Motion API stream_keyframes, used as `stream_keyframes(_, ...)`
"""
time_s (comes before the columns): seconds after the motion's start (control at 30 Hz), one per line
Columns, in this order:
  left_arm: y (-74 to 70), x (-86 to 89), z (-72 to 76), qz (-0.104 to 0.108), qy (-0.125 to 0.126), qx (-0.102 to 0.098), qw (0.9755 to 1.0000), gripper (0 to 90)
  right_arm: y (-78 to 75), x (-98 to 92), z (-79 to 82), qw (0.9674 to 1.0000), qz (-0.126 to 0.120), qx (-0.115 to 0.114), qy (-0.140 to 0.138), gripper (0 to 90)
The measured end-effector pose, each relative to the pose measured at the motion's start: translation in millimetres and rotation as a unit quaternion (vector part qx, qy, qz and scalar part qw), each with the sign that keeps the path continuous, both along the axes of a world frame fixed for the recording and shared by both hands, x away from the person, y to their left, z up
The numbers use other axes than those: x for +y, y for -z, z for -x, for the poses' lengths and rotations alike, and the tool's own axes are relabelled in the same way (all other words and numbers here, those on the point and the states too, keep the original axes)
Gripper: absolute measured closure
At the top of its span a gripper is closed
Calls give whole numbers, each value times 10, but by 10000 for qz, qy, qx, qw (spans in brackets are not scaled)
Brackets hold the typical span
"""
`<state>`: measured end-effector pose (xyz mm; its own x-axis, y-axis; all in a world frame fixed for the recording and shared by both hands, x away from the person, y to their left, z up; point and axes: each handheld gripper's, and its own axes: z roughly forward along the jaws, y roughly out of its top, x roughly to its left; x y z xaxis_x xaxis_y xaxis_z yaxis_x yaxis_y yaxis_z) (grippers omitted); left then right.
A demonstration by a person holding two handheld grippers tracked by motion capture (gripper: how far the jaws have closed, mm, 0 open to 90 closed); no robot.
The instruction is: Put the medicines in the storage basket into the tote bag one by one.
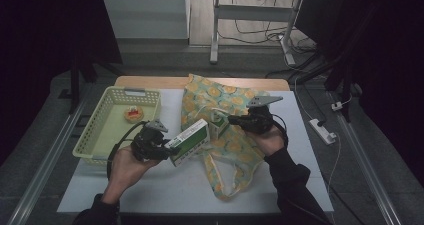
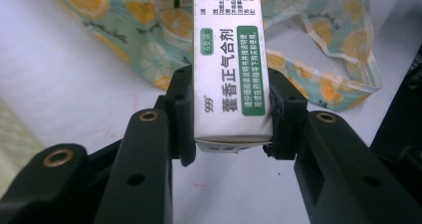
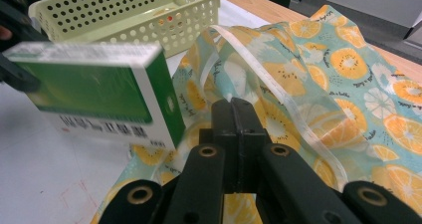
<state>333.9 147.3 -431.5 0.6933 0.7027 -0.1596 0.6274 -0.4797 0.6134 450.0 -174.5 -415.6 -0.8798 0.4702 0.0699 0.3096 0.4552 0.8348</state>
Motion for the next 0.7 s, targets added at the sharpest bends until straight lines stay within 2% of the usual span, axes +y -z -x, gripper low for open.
stream_keyframes(0.3,135,-168,-136,-13,-2,229,9997,620,-8,34,19,10000,12,-9,-43,900)
stream_keyframes(0.47,180,-264,-234,-105,-68,333,9994,620,-9,53,27,10000,0,-21,-61,900)
stream_keyframes(0.7,210,-392,-357,-193,-95,363,9991,619,-16,57,33,10000,-6,-40,-70,900)
